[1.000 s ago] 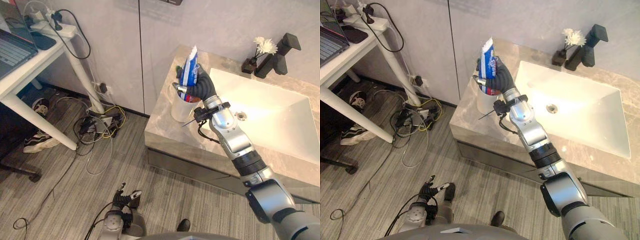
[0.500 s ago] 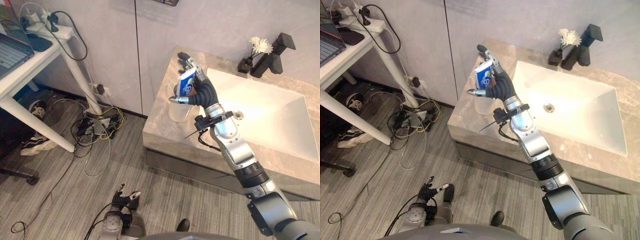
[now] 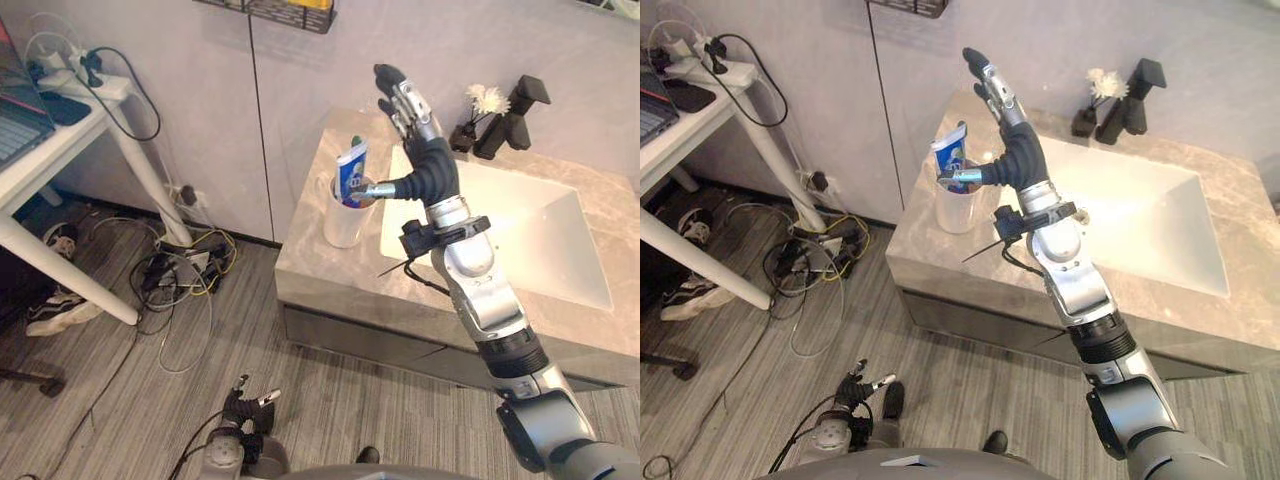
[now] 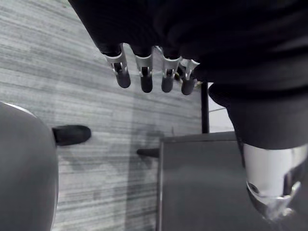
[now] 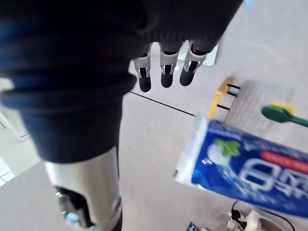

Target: Organize washtable

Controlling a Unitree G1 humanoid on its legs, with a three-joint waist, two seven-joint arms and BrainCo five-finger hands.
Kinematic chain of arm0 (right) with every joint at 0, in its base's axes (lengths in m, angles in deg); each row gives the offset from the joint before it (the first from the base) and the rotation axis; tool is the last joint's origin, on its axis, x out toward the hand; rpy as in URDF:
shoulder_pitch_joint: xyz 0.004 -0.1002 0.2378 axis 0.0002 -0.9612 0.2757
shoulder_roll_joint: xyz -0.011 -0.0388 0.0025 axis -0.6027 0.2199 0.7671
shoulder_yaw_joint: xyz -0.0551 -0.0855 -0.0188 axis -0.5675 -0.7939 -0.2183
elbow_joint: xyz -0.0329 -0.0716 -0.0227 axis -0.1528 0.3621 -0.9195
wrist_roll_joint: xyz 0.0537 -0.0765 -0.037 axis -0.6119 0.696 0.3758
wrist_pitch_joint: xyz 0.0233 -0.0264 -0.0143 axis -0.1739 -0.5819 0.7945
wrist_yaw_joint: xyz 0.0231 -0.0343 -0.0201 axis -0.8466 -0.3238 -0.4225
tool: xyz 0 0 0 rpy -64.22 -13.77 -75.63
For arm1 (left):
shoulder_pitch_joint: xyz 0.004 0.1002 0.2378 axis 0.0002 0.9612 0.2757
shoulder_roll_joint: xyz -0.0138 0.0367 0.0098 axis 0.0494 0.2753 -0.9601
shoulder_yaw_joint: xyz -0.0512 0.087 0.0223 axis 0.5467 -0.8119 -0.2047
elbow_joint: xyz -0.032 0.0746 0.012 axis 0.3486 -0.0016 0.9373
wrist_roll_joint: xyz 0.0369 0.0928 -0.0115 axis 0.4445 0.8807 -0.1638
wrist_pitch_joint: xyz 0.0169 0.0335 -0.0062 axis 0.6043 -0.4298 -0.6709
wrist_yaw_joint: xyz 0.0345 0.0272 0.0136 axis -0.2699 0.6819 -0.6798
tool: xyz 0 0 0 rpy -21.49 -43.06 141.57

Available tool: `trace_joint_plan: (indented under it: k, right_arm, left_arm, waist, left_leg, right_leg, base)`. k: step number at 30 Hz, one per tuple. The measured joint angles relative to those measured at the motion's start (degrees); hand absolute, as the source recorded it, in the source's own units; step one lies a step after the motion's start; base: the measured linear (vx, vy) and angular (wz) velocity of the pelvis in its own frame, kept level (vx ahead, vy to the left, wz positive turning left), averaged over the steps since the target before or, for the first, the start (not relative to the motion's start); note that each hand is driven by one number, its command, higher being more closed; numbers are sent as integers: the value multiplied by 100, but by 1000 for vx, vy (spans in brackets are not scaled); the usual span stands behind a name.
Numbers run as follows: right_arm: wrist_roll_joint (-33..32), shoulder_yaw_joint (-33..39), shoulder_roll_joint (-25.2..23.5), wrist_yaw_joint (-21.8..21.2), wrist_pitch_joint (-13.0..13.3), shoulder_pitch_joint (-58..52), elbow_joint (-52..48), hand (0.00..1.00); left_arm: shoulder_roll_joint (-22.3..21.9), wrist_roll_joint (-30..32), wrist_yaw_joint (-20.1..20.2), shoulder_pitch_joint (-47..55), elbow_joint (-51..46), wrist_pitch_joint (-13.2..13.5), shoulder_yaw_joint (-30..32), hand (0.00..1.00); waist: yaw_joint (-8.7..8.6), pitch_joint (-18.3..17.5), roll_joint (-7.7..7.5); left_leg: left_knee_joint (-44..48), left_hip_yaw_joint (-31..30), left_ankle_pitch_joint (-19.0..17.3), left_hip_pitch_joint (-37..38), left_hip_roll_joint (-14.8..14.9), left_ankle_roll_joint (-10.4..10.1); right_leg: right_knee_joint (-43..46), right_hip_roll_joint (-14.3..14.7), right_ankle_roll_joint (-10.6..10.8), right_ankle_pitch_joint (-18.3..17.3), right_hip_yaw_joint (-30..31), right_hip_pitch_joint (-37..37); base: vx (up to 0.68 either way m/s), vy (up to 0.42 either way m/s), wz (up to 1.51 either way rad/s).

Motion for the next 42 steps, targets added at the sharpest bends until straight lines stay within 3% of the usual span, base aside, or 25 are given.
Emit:
trace_joint_plan:
  k: [5, 11, 16, 18, 23, 28, 31, 35, 39, 42]
  right_arm:
    - [187, 532, 168, 164, 30, -32, -21, 0]
    - [233, 1606, 440, 256, 151, -800, -901, 0]
    - [466, 2851, 344, 390, 231, -2182, -1637, 0]
    - [738, 3197, 25, 437, 254, -2774, -1821, 0]
    - [867, 3594, -1568, 597, 220, -4618, -1810, 0]
    - [894, 3461, -2385, 906, -156, -5600, 590, 0]
    - [891, 3283, -2392, 939, -336, -5635, 2253, 0]
    - [897, 3383, -2364, 927, -468, -5584, 3662, 0]
    - [817, 3947, -2232, 867, -515, -5189, 5384, 0]
    - [743, 4262, -2158, 742, -580, -4931, 6234, 0]
  left_arm:
    - [23, 159, 25, -22, 149, 4, -48, 0]
    - [96, 371, 106, -16, 218, -1, -218, 0]
    - [-1, 481, 188, 32, 395, -5, 57, 0]
    - [-68, 675, 198, 85, 410, -7, 153, 0]
    - [-280, 682, 204, 226, 446, -7, 247, 0]
    - [-306, 644, 110, 216, 462, -14, 160, 0]
    - [-303, 294, -63, 211, 533, -51, 162, 0]
    - [-321, -140, -252, 239, 561, -65, 320, 0]
    - [-341, -868, -448, 220, 579, -72, 777, 0]
    - [-414, -1985, -578, 159, 274, -66, 1405, 0]
  waist:
    - [-96, -88, 76]
    - [-163, -203, 207]
    - [-343, -369, 359]
    - [-456, -408, 419]
    - [-690, -526, 548]
    - [-717, -489, 557]
    - [-692, -461, 622]
    - [-660, -379, 704]
    - [-633, -376, 701]
    - [-635, -370, 685]
  left_leg:
    - [16, 68, -3, 65, 3, 5]
    - [-3, 207, -20, 166, 8, 21]
    - [-5, 376, -44, 205, -12, 35]
    - [-5, 450, -57, 218, -8, 36]
    - [-5, 654, -115, 235, 6, 26]
    - [-3, 753, -244, 331, 12, -36]
    - [-3, 827, -298, 402, 11, -16]
    - [-3, 895, -339, 529, 14, -47]
    - [-4, 967, -418, 643, 17, -68]
    - [-3, 940, -426, 650, 10, -56]
  right_leg:
    - [-5, -2, -5, 37, 68, 24]
    - [-52, -5, 5, 67, 213, 58]
    - [-61, -3, 20, 80, 316, -32]
    - [-66, -5, 30, 87, 388, -60]
    - [-71, -5, 34, 94, 605, -194]
    - [-82, -8, 27, 96, 681, -138]
    - [-82, -14, 23, 93, 729, -97]
    - [-84, -10, 9, 84, 799, -21]
    - [-110, -9, 2, 43, 845, 66]
    - [-180, -8, 1, 35, 812, 148]
  base:
    - [-13, 10, -7]
    - [-14, 9, -11]
    - [-11, 8, -16]
    - [2, 6, -24]
    - [12, 2, -23]
    - [6, 0, -8]
    - [25, -4, -8]
    - [37, -13, -11]
    - [50, -19, -8]
    - [61, -26, 6]
